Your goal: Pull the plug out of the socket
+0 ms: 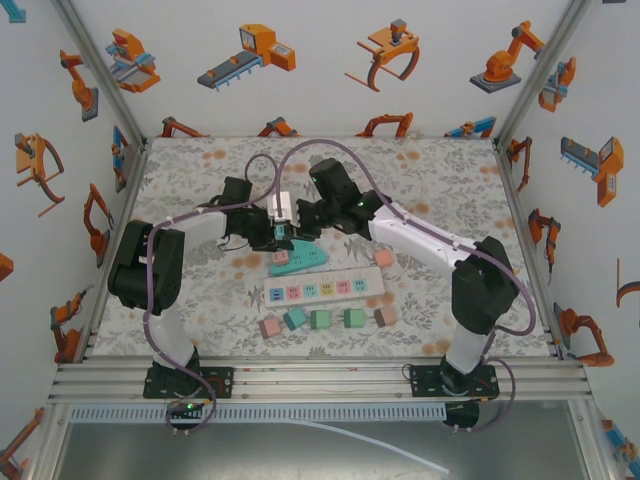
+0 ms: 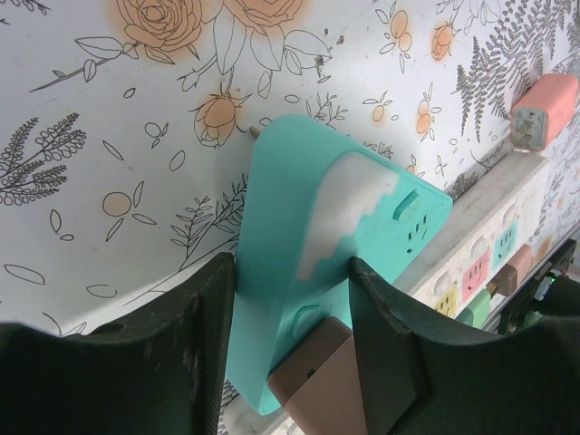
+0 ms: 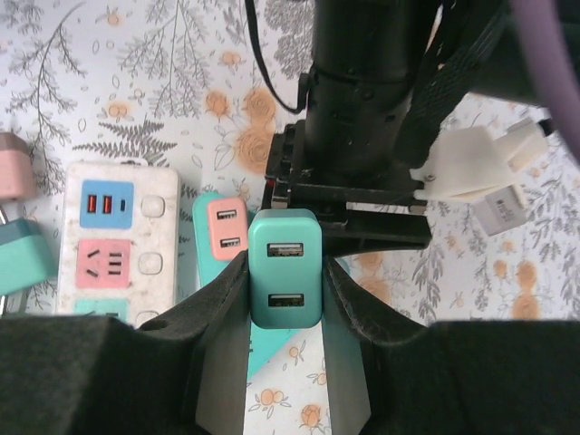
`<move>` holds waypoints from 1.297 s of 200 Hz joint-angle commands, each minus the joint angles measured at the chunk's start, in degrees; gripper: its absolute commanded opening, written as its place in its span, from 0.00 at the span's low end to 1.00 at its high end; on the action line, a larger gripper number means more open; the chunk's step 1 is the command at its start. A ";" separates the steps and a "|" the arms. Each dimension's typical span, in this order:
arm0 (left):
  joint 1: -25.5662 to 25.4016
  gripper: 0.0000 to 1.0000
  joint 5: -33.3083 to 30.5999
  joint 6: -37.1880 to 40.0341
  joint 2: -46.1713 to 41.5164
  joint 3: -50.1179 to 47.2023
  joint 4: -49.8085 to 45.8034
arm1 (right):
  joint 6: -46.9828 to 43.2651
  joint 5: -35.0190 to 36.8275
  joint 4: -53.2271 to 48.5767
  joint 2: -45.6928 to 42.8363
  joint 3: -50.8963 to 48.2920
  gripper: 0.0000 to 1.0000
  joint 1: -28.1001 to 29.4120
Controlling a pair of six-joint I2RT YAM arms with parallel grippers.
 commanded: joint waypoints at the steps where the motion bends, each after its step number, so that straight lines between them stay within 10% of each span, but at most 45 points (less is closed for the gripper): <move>1: 0.31 0.49 -12.56 3.69 3.72 -3.45 -6.37 | 8.31 0.97 4.98 -3.40 -2.56 0.03 -0.16; 108: 0.78 0.81 -8.91 -2.00 -8.62 3.92 -5.52 | 72.37 16.92 22.73 -26.17 -29.69 0.00 -21.80; 173: -4.45 0.93 3.87 -0.52 -31.20 -5.11 1.97 | 78.27 13.50 20.82 -17.55 -32.83 0.00 -34.44; 259: -13.40 0.97 -0.22 2.95 -55.02 -16.38 1.56 | 76.76 7.28 25.62 -2.84 -34.05 0.09 -35.39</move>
